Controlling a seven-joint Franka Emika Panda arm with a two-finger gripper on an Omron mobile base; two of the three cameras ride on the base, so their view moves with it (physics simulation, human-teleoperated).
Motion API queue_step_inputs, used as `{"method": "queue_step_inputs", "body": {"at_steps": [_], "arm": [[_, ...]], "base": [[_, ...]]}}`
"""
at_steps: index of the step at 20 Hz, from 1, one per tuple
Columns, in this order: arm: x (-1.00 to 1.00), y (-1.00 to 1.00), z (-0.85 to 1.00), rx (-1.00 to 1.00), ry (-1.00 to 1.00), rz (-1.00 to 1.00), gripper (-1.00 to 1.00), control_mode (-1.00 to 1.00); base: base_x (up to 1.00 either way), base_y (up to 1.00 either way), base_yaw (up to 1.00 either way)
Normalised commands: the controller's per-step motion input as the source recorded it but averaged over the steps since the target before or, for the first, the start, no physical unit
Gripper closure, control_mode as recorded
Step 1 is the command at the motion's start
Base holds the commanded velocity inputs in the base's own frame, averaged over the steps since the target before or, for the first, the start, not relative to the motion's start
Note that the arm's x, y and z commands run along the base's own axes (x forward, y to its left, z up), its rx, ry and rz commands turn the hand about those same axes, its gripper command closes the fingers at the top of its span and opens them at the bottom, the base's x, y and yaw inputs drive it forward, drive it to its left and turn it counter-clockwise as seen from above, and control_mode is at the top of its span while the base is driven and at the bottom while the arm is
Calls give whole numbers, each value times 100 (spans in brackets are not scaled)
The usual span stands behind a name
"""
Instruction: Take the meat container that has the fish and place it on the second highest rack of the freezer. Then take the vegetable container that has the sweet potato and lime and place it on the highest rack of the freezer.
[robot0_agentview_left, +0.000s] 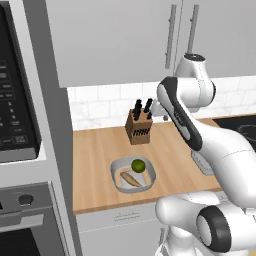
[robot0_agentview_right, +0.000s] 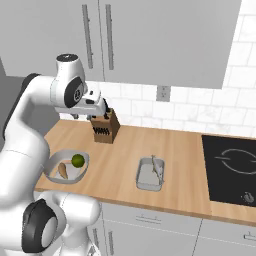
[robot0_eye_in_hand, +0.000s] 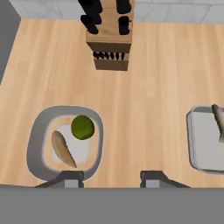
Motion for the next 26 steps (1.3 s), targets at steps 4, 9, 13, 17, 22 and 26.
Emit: {"method": "queue_step_inputs", "body": {"at_steps": [4,9,13,17,22,26], "arm": [[-11,0,0,0,0,0,-100,-100],[-25,-43,0,5,0,-15,-100,-100],[-1,-76,-2,13,10,-47,-100,-100],[0,-66,-4,16,8,-61,-100,-100],[0,-72,-11,15,10,-64,-100,-100],[-1,-86,-31,10,16,-46,-100,-100]], "base": [[0,0,0],[0,0,0],[0,0,0],[0,0,0],[0,0,0],[0,0,0]]}}
